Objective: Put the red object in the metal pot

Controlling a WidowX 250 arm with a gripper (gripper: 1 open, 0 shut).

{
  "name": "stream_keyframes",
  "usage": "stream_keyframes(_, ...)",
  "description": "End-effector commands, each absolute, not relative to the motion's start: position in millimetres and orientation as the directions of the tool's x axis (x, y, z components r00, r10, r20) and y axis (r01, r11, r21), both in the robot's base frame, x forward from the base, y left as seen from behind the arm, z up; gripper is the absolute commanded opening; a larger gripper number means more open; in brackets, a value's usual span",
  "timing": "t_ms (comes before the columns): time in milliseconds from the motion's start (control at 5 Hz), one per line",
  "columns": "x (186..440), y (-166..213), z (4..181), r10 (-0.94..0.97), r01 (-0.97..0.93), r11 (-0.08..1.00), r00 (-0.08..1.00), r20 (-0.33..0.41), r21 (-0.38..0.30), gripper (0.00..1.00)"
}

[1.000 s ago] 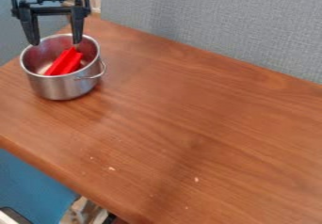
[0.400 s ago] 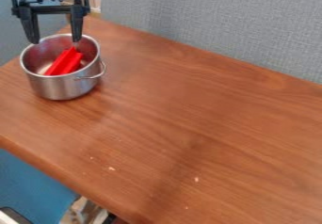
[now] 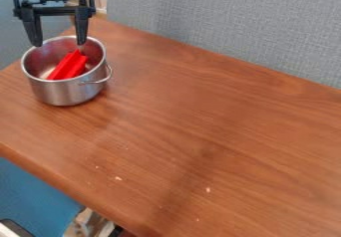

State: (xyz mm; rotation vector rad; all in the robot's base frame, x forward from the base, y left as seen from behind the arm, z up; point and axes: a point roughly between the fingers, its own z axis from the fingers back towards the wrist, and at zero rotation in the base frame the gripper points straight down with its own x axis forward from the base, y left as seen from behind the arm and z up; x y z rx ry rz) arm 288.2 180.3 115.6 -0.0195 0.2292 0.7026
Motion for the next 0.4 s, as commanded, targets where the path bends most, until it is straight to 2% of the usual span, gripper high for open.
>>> stream_keyframes(0, 291.5, 188.9, 134.9, 0.653, -0.653, 0.755, 0.744, -0.141, 0.051, 1.0)
stream_keyframes(200, 293.0, 190.1, 134.8, 0.652, -0.652, 0.757, 0.746, -0.137, 0.051, 1.0)
